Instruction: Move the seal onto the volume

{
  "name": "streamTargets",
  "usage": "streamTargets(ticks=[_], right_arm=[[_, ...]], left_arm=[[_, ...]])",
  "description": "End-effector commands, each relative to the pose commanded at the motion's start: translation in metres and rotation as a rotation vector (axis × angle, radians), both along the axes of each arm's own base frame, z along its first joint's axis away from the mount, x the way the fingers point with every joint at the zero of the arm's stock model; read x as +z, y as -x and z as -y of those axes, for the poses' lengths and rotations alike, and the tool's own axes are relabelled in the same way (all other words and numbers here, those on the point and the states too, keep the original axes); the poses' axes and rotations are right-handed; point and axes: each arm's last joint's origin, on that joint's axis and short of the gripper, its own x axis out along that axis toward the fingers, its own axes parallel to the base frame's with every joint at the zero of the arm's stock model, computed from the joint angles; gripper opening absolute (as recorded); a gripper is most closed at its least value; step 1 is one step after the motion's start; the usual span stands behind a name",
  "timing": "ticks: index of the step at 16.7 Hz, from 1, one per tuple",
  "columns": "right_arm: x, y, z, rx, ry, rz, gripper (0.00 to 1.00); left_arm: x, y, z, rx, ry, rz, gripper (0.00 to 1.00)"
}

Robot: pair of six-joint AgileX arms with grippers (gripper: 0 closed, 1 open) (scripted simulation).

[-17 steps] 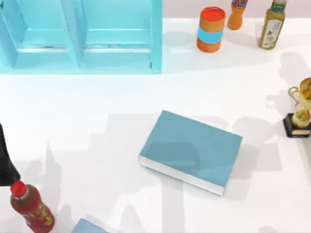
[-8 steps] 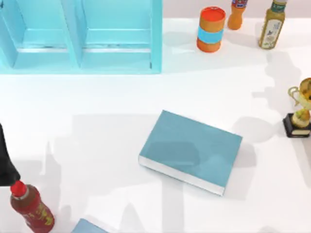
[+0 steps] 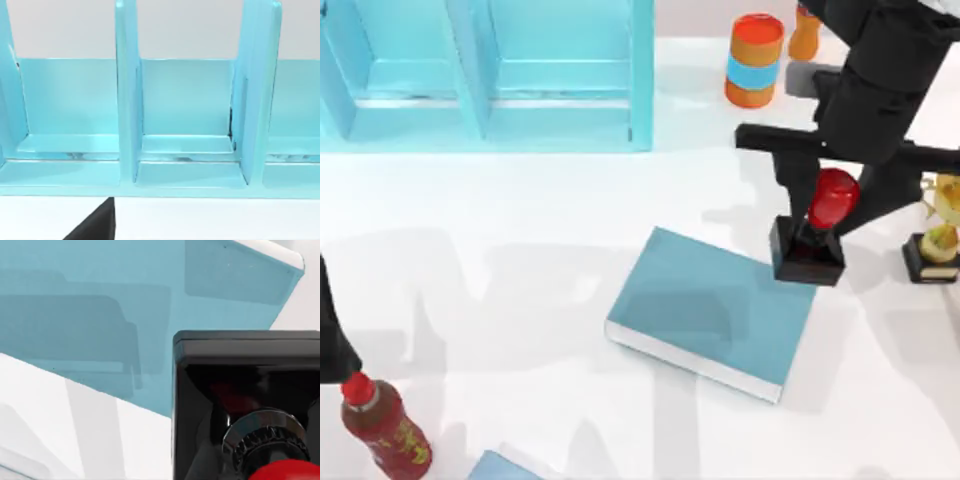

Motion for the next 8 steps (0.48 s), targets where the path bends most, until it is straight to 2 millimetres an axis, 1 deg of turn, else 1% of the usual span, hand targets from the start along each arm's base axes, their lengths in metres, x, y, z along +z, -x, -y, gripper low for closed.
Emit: streamTargets(ticks=[2, 4, 6, 8], right_arm=[[-0.019, 0.005, -0.034, -0.005, 0.045, -0.019, 0.00], [-0.030, 0.010, -0.061, 0.000, 0.093, 0.013, 0.00], [-0.034, 0.013, -0.080, 0.014, 0.125, 0.072, 0.00], [-0.034, 0.015, -0.090, 0.025, 0.136, 0.114, 0.00]], left_arm=[[0.000, 0.000, 0.000, 0.000, 0.000, 0.000, 1.00], [0.000, 0.000, 0.000, 0.000, 0.000, 0.000, 1.00], [0.000, 0.000, 0.000, 0.000, 0.000, 0.000, 1.00], [0.000, 0.000, 0.000, 0.000, 0.000, 0.000, 1.00]])
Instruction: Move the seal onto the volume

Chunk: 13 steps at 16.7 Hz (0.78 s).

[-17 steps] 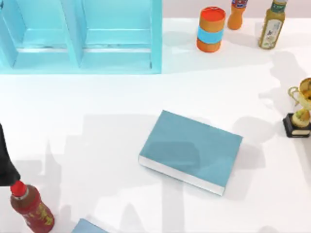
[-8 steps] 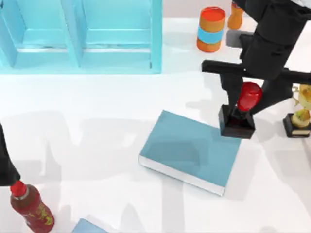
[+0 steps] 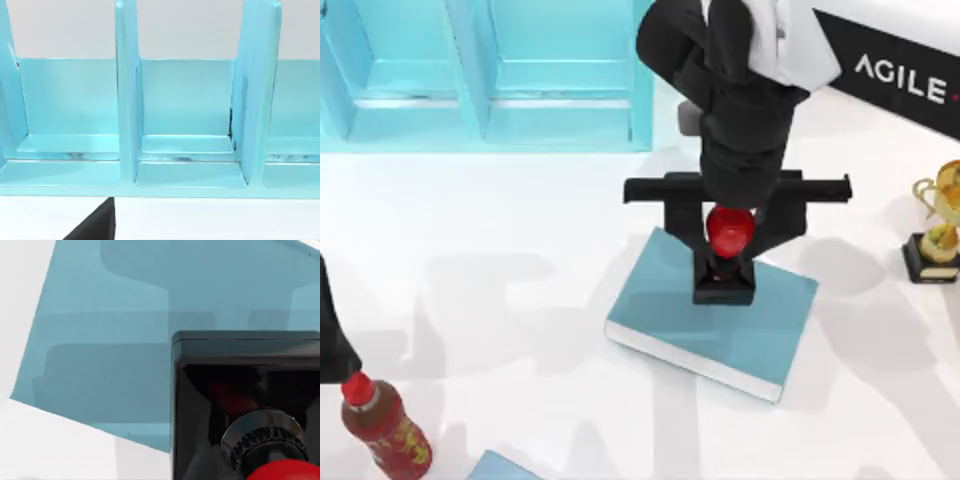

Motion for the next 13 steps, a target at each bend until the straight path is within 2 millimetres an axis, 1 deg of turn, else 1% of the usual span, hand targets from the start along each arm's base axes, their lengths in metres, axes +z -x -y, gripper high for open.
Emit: streamTargets(ticks=[12, 13], right_arm=[[0.0051, 0.0001, -0.0006, 0.001, 0.000, 0.003, 0.00], [0.0051, 0.0001, -0.0006, 0.001, 0.000, 0.003, 0.08]], left_arm=[[0.0000, 0.0000, 0.0000, 0.000, 0.000, 0.000, 1.00], [0.0000, 0.0000, 0.0000, 0.000, 0.000, 0.000, 1.00]])
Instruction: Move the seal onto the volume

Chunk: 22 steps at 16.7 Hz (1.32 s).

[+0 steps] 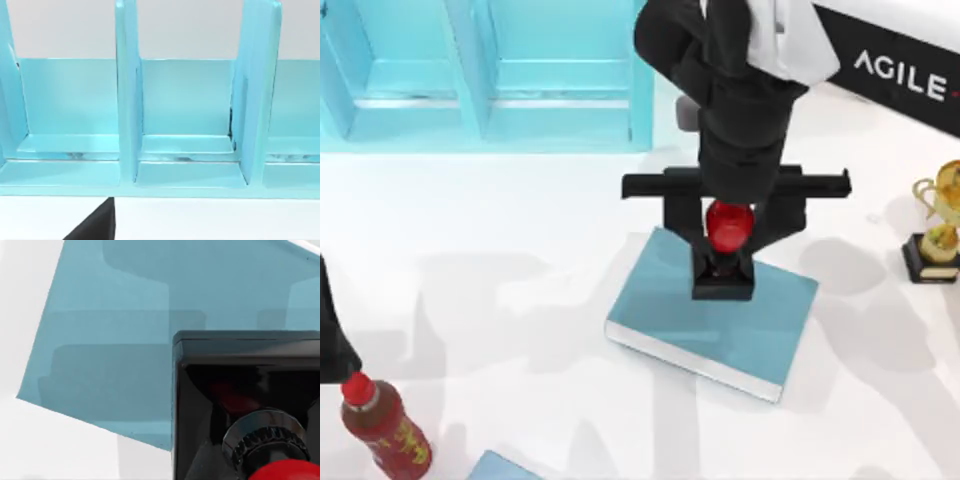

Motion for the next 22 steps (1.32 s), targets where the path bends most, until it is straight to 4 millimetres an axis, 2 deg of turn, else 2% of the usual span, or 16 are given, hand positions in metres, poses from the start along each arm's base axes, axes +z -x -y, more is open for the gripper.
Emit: streamTargets(ticks=[12, 22], right_arm=[[0.0000, 0.0000, 0.0000, 0.000, 0.000, 0.000, 0.98], [0.0006, -0.0009, 0.0010, -0.005, 0.000, -0.001, 1.00]], left_arm=[[0.0000, 0.0000, 0.0000, 0.000, 0.000, 0.000, 1.00], [0.0000, 0.0000, 0.0000, 0.000, 0.000, 0.000, 1.00]])
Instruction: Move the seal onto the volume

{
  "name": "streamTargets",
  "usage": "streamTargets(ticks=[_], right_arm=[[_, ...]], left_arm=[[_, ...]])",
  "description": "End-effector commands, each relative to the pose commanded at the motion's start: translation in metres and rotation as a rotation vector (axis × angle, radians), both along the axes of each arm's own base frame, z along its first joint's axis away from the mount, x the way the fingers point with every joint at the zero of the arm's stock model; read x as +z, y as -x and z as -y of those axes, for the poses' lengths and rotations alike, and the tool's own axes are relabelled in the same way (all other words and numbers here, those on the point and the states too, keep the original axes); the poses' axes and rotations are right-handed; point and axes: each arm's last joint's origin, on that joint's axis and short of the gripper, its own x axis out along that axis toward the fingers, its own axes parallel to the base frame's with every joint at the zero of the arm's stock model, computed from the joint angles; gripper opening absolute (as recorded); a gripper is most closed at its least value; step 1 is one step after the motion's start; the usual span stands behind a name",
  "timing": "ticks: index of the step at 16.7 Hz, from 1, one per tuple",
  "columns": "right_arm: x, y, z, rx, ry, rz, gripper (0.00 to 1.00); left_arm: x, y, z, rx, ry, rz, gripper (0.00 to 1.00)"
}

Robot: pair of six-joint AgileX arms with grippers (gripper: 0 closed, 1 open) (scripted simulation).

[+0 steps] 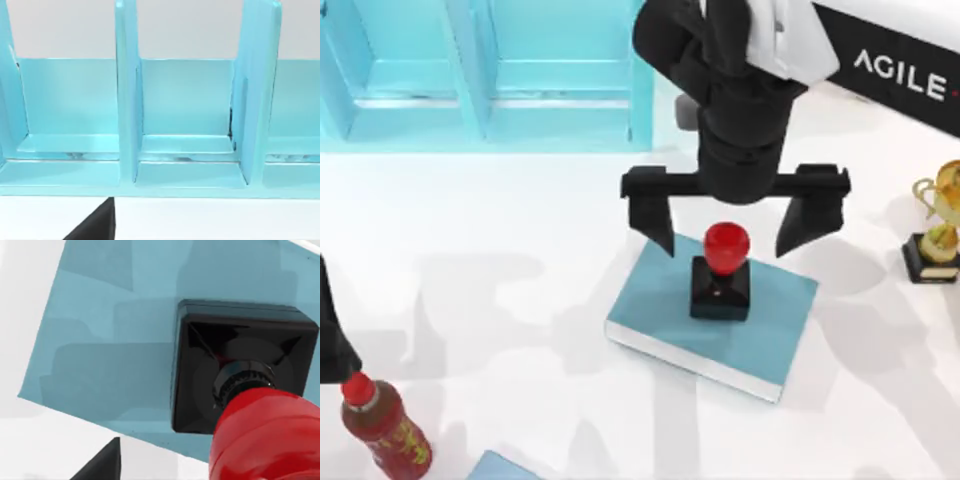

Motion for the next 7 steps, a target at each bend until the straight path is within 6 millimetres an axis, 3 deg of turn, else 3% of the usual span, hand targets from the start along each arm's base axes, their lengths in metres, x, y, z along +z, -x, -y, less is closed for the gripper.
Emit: streamTargets(ticks=[7], right_arm=[[0.029, 0.000, 0.000, 0.003, 0.000, 0.000, 1.00]], left_arm=[[0.000, 0.000, 0.000, 0.000, 0.000, 0.000, 1.00]])
